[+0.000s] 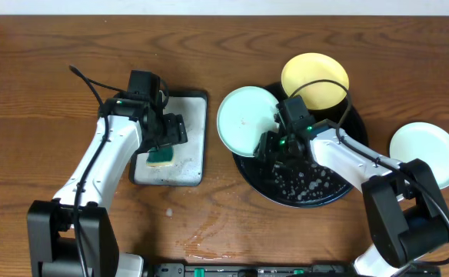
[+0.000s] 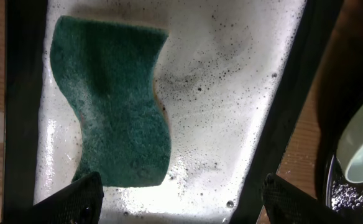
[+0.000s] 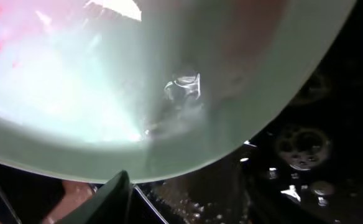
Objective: Clean dirty plates on tray and stack at the side
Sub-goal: 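Grip the next pale green plate rim with the right gripper and tilt it up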
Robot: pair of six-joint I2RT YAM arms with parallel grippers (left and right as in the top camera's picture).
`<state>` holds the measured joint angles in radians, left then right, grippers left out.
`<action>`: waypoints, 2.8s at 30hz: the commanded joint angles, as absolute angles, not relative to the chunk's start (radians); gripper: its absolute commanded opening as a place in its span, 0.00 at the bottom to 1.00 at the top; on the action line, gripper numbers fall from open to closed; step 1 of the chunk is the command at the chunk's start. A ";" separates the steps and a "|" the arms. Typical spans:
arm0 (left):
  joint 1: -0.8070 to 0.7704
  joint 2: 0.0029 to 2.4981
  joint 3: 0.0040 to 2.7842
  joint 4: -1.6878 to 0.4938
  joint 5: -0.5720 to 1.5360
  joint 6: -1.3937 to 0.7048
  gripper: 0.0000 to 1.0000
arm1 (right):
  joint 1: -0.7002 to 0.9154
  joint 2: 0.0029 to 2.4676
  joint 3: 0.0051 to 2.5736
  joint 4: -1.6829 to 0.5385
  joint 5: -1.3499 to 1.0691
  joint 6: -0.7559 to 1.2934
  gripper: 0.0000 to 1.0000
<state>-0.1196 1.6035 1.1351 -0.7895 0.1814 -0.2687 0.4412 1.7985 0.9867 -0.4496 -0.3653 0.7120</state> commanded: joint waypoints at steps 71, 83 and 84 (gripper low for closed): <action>-0.119 1.590 1.137 -0.788 0.281 -0.266 0.82 | 0.312 1.513 0.691 -0.528 -0.092 0.818 0.20; -0.122 1.590 1.133 -0.814 0.277 -0.265 0.83 | 0.214 1.505 0.781 -0.554 0.126 0.263 0.01; -0.124 1.590 1.133 -0.814 0.276 -0.265 0.82 | 0.209 1.505 0.788 -0.545 0.127 0.200 0.01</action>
<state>-0.1196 1.6035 1.1351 -0.8082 0.2676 -0.2684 0.2352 1.5082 0.7418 -0.5568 0.0216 0.4950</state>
